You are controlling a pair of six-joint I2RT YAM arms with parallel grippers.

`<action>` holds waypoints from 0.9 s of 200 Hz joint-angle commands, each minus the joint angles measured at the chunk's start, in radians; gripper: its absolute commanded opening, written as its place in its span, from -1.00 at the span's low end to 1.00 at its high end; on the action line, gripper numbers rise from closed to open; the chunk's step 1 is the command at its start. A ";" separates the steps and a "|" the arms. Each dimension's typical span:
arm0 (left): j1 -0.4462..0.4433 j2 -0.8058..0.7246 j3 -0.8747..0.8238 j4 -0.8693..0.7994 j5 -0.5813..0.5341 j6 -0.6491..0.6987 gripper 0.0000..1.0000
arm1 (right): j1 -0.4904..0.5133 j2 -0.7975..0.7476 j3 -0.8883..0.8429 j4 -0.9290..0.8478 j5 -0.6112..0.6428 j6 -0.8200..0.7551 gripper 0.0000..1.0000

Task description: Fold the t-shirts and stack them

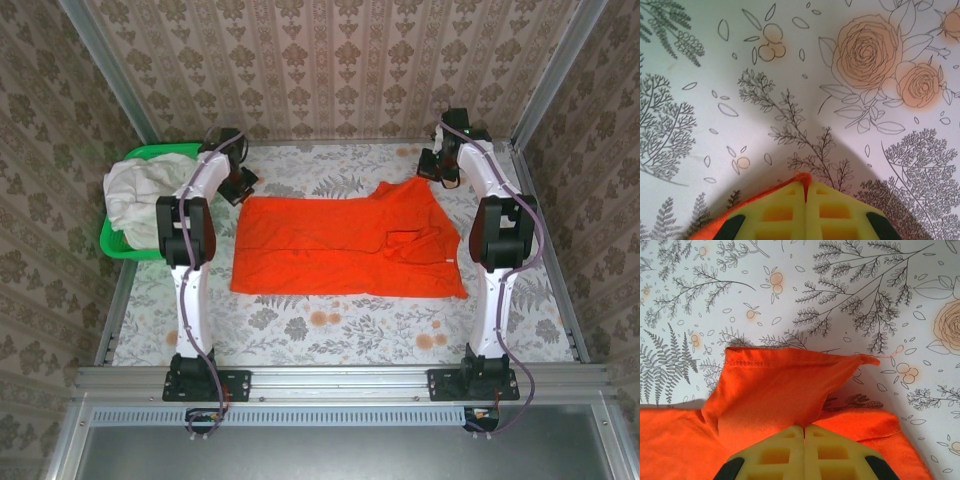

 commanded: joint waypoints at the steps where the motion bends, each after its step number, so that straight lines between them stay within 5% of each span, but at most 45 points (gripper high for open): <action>1: 0.004 -0.061 -0.047 -0.013 0.017 0.013 -1.00 | 0.006 -0.044 -0.036 0.012 -0.014 0.029 -1.00; 180: -0.051 -0.447 -0.441 0.075 0.046 0.061 -1.00 | 0.023 -0.588 -0.664 0.183 0.033 0.130 -1.00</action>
